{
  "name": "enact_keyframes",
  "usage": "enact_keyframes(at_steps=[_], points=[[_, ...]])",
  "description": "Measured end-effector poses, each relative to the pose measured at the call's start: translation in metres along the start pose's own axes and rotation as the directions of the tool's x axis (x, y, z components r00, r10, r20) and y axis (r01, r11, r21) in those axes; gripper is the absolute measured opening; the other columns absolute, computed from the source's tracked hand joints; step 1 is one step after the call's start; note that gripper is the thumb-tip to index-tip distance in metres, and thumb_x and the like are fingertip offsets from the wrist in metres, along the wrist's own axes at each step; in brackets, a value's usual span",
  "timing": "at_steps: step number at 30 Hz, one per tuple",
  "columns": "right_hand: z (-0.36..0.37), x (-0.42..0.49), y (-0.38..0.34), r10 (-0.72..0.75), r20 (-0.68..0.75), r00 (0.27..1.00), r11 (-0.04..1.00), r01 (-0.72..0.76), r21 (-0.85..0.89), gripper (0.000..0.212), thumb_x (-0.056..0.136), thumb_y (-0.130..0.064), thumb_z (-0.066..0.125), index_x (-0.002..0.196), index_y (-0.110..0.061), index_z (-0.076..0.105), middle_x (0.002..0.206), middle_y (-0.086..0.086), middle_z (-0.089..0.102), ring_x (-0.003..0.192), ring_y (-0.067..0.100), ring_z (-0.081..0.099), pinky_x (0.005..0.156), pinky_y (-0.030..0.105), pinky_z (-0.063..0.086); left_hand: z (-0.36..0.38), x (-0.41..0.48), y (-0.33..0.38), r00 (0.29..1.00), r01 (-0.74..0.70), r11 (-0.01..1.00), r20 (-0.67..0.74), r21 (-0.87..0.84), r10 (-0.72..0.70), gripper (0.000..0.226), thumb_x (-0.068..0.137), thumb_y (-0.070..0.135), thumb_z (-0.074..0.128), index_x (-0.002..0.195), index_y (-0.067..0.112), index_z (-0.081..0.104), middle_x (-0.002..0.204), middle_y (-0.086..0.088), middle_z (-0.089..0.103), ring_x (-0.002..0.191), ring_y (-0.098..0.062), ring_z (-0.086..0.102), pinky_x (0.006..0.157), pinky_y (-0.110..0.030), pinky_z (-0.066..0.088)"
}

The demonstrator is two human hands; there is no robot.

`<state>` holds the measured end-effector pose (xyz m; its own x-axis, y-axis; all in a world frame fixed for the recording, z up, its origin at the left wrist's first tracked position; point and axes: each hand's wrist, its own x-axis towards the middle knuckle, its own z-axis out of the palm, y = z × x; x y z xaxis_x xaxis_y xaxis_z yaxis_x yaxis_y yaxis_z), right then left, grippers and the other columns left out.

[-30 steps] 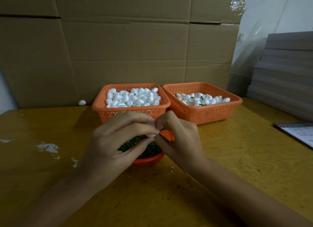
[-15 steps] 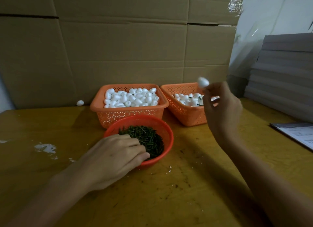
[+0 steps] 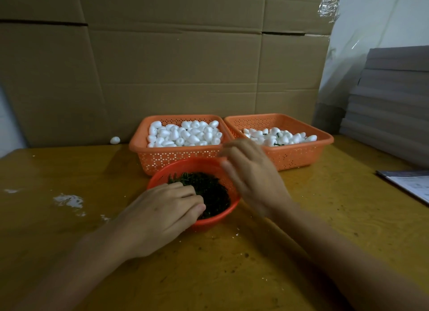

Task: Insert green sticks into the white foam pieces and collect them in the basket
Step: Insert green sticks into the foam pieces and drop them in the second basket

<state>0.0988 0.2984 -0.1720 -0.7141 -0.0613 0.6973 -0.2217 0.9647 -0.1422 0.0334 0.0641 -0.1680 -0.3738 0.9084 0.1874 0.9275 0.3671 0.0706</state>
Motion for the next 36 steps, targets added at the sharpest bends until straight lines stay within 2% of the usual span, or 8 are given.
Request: enact_keyframes(at_steps=[5,13,16,20,23,27,33,36], points=[[0.010,-0.001,-0.010,-0.061,0.382,0.922,0.965,-0.044,0.259,0.036,0.113,-0.028,0.040,0.124,-0.015,0.071,0.127,-0.003,0.068,0.125,0.012,0.055,0.108,0.037,0.041,0.002,0.001,-0.004,0.999,-0.007,1.000,-0.032,0.016,0.007,0.063,0.102,0.056,0.004,0.105,0.034,0.062,0.098,0.018,0.056,0.093,-0.002,0.049,0.087,-0.029,0.041],[0.004,0.034,-0.026,-0.030,0.791,0.611,0.987,0.145,-0.075,0.042,0.109,-0.044,0.046,0.149,-0.031,0.050,0.150,-0.002,0.050,0.138,0.019,0.040,0.110,0.037,0.033,0.004,0.004,-0.002,0.999,0.040,0.991,-0.020,0.126,-0.038,0.045,0.112,0.041,0.019,0.120,0.029,0.062,0.118,0.013,0.058,0.108,-0.006,0.050,0.095,-0.021,0.035],[0.009,0.044,-0.037,-0.012,0.819,0.573,0.994,0.095,-0.053,0.034,0.103,-0.034,0.060,0.135,-0.022,0.054,0.133,0.004,0.059,0.124,0.025,0.054,0.103,0.043,0.046,0.004,0.004,-0.001,0.999,0.040,0.991,-0.038,0.125,-0.036,0.045,0.112,0.040,0.019,0.121,0.027,0.061,0.120,0.012,0.058,0.108,-0.007,0.050,0.092,-0.018,0.033],[0.014,0.042,-0.040,0.011,0.811,0.585,0.996,0.067,-0.063,0.023,0.102,-0.027,0.057,0.123,-0.019,0.051,0.113,0.003,0.063,0.105,0.025,0.059,0.084,0.042,0.049,-0.001,0.002,0.000,0.997,0.046,0.994,-0.070,0.096,-0.039,0.044,0.112,0.037,0.022,0.122,0.022,0.063,0.123,0.008,0.058,0.109,-0.009,0.050,0.081,-0.015,0.020],[0.013,0.040,-0.039,0.014,0.810,0.586,0.998,0.047,-0.051,0.025,0.103,-0.028,0.055,0.126,-0.020,0.050,0.109,0.005,0.063,0.101,0.025,0.060,0.084,0.043,0.049,-0.001,0.001,0.001,0.998,0.023,0.997,-0.066,0.070,-0.018,0.043,0.112,0.036,0.024,0.122,0.020,0.063,0.124,0.006,0.057,0.106,-0.008,0.049,0.079,-0.014,0.016],[0.014,0.040,-0.042,0.021,0.820,0.573,0.998,0.041,-0.054,0.031,0.105,-0.029,0.052,0.136,-0.023,0.050,0.114,0.007,0.066,0.104,0.026,0.062,0.092,0.049,0.051,0.001,-0.001,-0.005,0.995,-0.026,0.997,-0.099,-0.071,0.019,0.023,0.109,0.040,0.034,0.097,0.035,0.054,0.106,0.018,0.047,0.088,0.002,0.045,0.074,-0.015,0.029],[0.017,0.038,-0.039,0.053,0.805,0.591,0.996,0.027,-0.086,0.032,0.105,-0.035,0.054,0.135,-0.022,0.053,0.124,0.008,0.065,0.114,0.028,0.061,0.098,0.050,0.050,0.003,0.016,-0.011,0.938,0.022,0.975,-0.333,-0.222,-0.097,0.011,0.098,0.037,0.045,0.096,0.032,0.054,0.100,0.018,0.049,0.097,-0.003,0.050,0.078,-0.022,0.037],[0.019,0.037,-0.039,0.044,0.802,0.596,0.995,0.044,-0.087,0.032,0.105,-0.038,0.054,0.135,-0.027,0.051,0.120,0.006,0.066,0.110,0.028,0.061,0.093,0.050,0.051,-0.009,0.040,-0.020,0.847,0.126,0.984,-0.504,-0.123,-0.171,0.016,0.100,0.032,0.052,0.111,0.025,0.061,0.115,0.008,0.053,0.108,-0.011,0.052,0.085,-0.029,0.044]])
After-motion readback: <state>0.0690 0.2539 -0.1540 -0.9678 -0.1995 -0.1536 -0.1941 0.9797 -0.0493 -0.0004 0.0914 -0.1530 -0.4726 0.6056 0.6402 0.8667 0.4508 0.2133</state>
